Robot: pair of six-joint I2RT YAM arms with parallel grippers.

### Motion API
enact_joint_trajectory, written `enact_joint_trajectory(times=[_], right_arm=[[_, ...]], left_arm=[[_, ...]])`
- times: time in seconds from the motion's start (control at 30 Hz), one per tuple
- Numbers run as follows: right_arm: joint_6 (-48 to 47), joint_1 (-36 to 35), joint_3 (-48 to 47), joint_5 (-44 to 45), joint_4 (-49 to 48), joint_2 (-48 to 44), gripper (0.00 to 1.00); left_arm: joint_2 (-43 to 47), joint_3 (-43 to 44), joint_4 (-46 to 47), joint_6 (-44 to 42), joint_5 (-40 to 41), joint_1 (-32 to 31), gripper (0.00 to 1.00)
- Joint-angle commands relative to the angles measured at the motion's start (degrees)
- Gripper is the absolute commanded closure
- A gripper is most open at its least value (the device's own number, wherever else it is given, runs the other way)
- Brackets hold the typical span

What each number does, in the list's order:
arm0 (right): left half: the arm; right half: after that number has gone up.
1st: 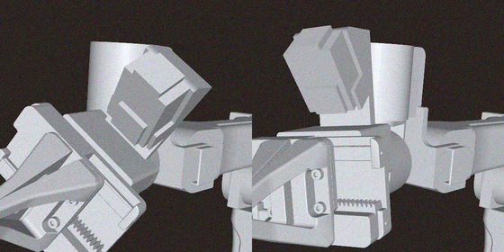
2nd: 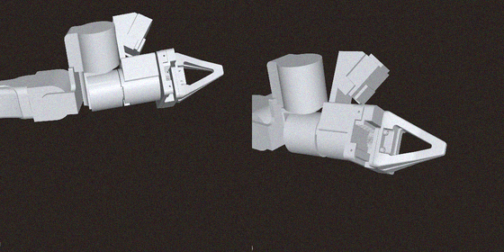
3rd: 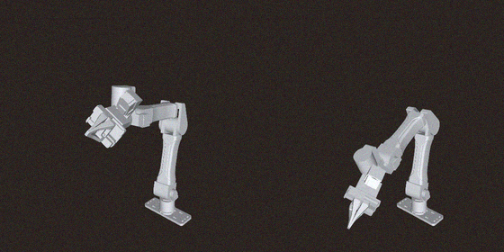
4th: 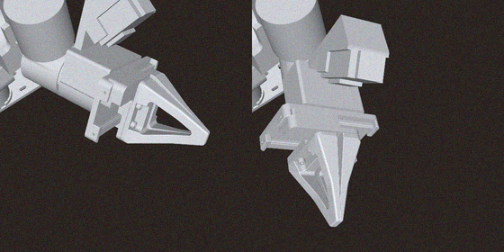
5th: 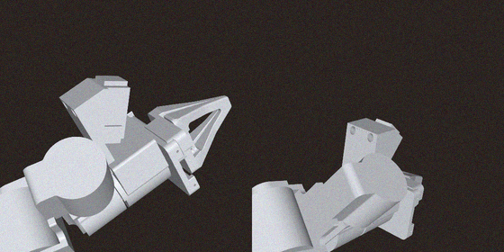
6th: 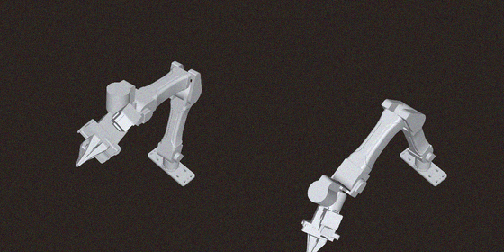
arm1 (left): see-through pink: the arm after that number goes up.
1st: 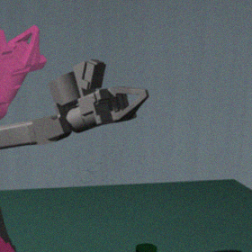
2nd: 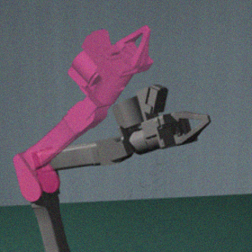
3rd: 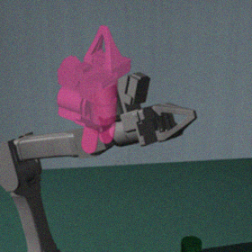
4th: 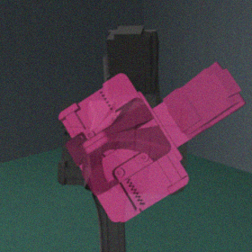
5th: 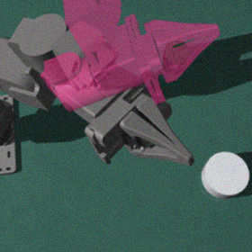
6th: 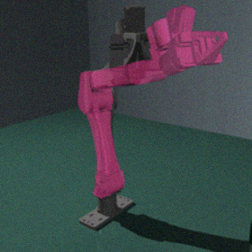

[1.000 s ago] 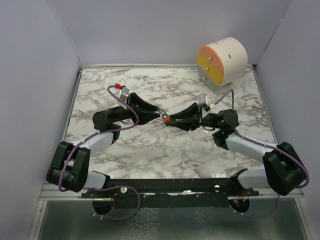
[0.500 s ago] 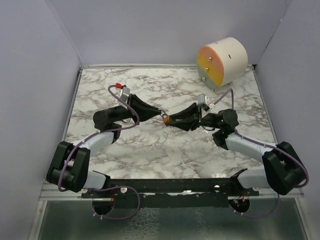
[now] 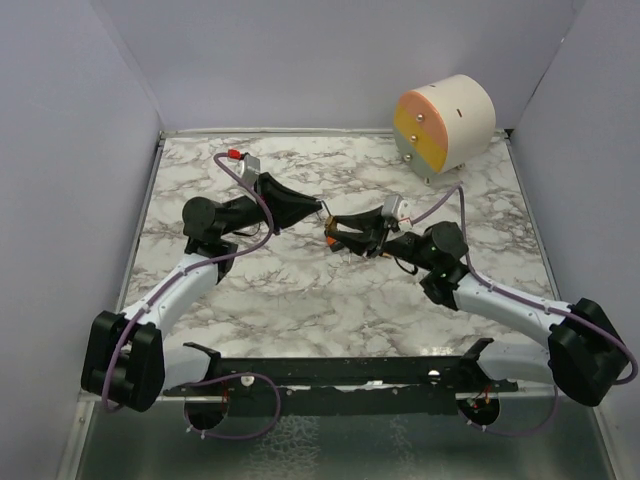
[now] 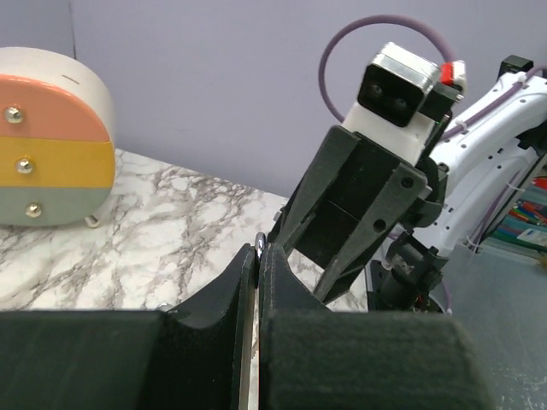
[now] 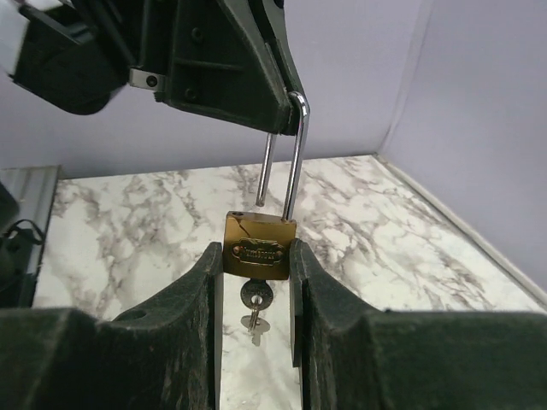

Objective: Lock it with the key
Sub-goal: Lock the lock.

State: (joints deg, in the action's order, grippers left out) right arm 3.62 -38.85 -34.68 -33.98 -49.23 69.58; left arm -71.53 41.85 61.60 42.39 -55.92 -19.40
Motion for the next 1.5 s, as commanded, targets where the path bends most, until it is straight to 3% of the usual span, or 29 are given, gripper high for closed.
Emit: enact_joint_trajectory(times=[0.0, 0.17, 0.37, 1.1, 1.47], right_arm=[[-10.4, -6.1, -2.7, 14.1, 2.6, -1.2, 0.99], [-14.0, -9.7, -2.3, 22.3, 1.1, -1.1, 0.99], [-14.3, -10.5, -1.8, 25.8, -1.9, -1.8, 0.99], [-18.4, -13.8, -3.2, 30.6, -3.4, 1.1, 0.99], [-19.7, -14.0, -2.3, 30.9, -2.1, 0.5, 0.99]], left_arm=[[3.4, 1.5, -12.2, -5.8, 3.4, -1.7, 0.99], [5.3, 2.0, -16.4, -6.5, 6.4, -2.1, 1.0], [5.7, 1.3, -18.4, -7.0, 7.3, -3.0, 0.98], [7.1, 1.7, -20.0, -1.8, 13.7, -6.6, 1.0], [12.3, 4.9, -28.0, -7.5, 18.9, -6.7, 1.0]])
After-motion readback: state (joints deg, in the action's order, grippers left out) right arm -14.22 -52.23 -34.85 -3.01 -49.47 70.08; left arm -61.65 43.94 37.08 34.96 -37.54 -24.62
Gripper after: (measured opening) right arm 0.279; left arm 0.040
